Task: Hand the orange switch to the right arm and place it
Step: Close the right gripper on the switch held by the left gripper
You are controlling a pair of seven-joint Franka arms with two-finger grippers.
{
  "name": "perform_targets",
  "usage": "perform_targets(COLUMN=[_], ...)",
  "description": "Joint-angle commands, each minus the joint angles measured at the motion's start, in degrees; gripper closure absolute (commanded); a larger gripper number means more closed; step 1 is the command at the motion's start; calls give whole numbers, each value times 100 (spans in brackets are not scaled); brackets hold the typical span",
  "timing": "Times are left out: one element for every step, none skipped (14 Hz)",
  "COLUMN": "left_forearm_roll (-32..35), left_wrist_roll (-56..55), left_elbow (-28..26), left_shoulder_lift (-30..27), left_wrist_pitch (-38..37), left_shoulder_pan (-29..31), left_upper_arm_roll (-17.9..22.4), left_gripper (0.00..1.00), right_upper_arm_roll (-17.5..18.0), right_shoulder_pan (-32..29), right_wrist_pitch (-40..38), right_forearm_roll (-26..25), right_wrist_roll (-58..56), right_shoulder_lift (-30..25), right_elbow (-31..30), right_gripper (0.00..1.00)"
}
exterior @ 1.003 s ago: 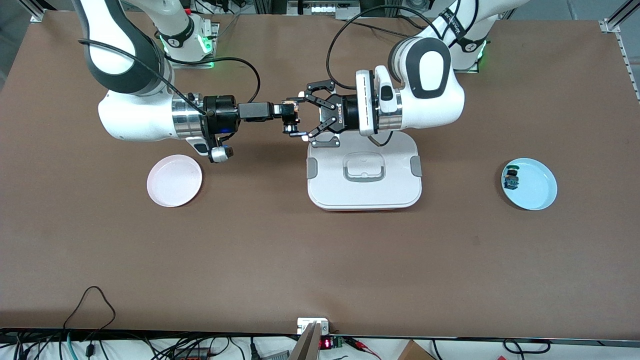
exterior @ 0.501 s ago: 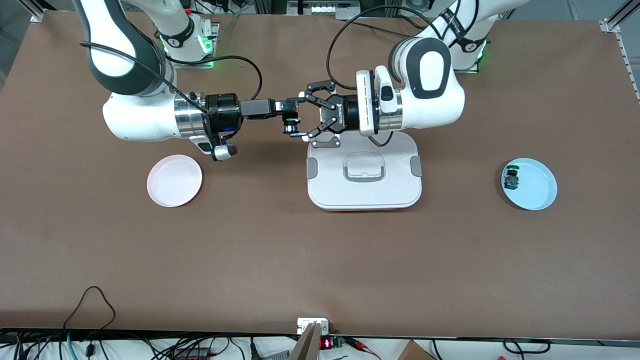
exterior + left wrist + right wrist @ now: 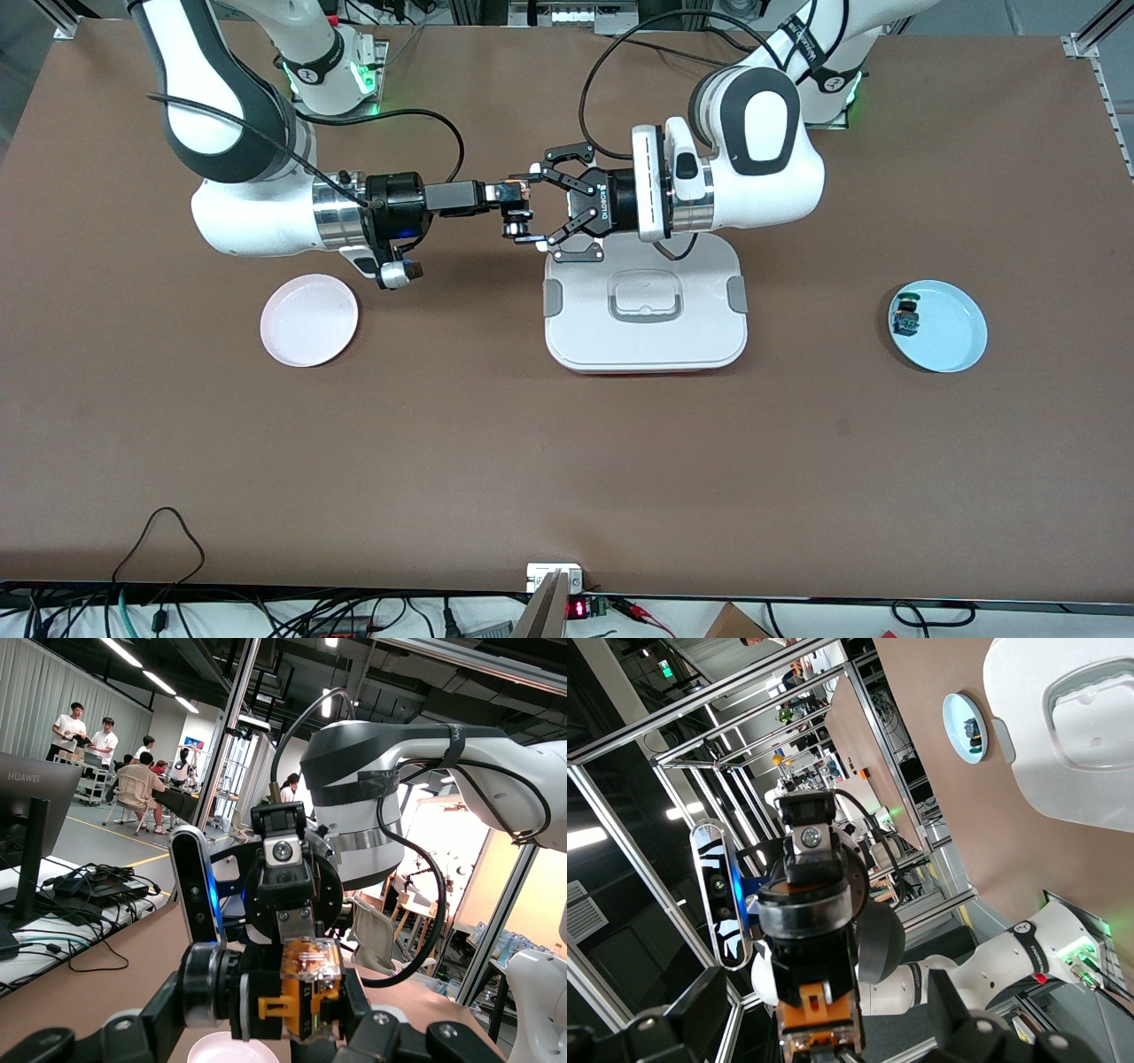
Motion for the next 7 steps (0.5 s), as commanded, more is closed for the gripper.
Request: perform_targets(left_forearm_roll=[-242,-233,-242,-242,-233,-233,-242], left_wrist_roll=[213,213,213,213,213,213,213], left_elbow=[-26,-26,-26,-17,-8,-8,1], left_shoulder_lift=[-82,-90,-90,-90,-90,-90,-90], left_wrist_pitch=[15,15,15,15,15,15,15], left_shoulder_pan=[50,50,59,59,59,59,59], left_upper_arm_roll=[-41,-41,-41,-41,-41,-41,-50], left_gripper=[88,88,88,88,88,88,88], right_upper_arm_roll=[11,11,11,11,11,11,2], right_shoulder_pan=[-37,-37,-37,-46,-64,-107,-116], right_wrist_pitch=[-87,-87,-87,-87,-79,-87,-96], right_forearm_roll=[166,236,324,377,386,386,377], right_wrist_roll=[-136,-144,-170,-206,-215,-215,-258], right_shoulder_lift=[-24,-15,11,37,38,38,38], right_elbow=[-52,-52,-52,-44,-26,-26,-26], right_gripper=[9,16,21,27,35,55,68])
